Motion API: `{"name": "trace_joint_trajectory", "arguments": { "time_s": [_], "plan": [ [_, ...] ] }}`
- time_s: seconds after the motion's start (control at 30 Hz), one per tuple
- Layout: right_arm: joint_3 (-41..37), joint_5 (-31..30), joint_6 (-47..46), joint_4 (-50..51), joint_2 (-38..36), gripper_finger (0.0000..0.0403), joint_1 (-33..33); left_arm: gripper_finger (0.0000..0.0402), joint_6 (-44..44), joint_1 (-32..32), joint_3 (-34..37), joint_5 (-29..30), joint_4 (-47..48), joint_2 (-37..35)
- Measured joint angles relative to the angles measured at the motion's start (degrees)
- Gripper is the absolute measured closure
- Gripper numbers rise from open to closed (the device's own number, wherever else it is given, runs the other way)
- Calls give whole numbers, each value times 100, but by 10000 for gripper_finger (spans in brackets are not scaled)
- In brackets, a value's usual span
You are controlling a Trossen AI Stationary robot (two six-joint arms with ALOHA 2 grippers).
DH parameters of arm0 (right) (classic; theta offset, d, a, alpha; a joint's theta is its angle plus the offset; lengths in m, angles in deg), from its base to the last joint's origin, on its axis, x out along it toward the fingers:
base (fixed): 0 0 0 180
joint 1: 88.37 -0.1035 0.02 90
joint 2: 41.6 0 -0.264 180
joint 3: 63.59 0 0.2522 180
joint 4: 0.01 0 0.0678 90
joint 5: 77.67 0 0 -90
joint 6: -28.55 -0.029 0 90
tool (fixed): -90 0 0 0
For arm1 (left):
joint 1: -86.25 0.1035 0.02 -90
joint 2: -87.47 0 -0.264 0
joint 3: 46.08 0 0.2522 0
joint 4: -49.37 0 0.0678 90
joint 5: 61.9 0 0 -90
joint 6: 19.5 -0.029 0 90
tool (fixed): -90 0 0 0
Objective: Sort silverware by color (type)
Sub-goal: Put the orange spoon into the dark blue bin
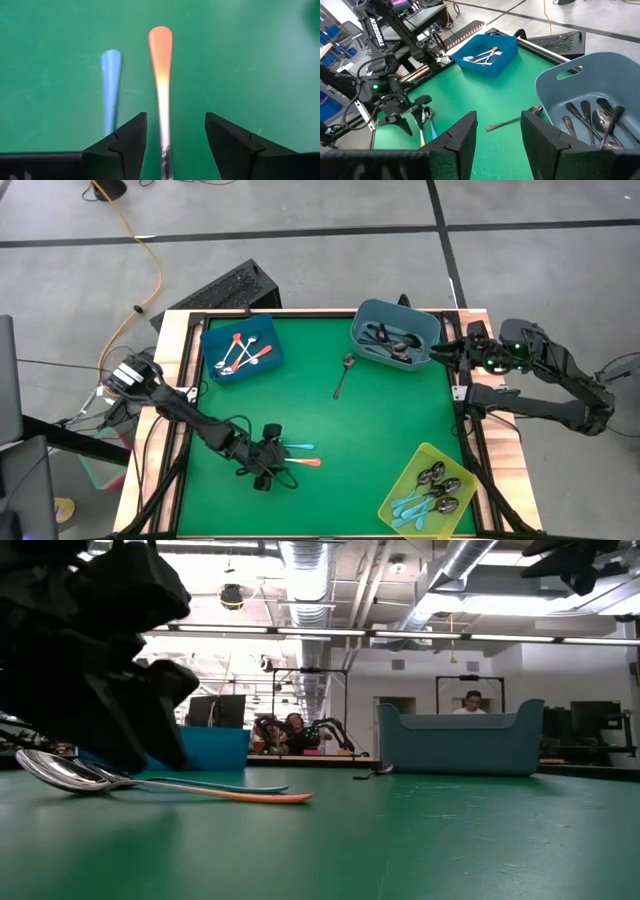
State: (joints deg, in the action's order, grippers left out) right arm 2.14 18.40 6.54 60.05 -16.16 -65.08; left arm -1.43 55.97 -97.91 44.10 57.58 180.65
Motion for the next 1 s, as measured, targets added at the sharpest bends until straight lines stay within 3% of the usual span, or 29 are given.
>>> {"name": "trace_joint_trajectory", "arguments": {
  "time_s": [0.37, 0.63, 0.8, 1.0],
  "plan": [
    [0, -33, -50, 1, 2, 237, 0, 216, 242, 95, -4, -485, -256, 325],
    [0, -31, -65, -2, 2, 237, 0, 227, 220, 105, -17, -477, -108, 342],
    [0, -31, -63, -2, 2, 237, 0, 278, 247, 109, -22, -440, 5, 342],
    [0, -26, -63, -2, 2, 237, 0, 375, 329, 157, -23, -435, 126, 333]
  ]
}}
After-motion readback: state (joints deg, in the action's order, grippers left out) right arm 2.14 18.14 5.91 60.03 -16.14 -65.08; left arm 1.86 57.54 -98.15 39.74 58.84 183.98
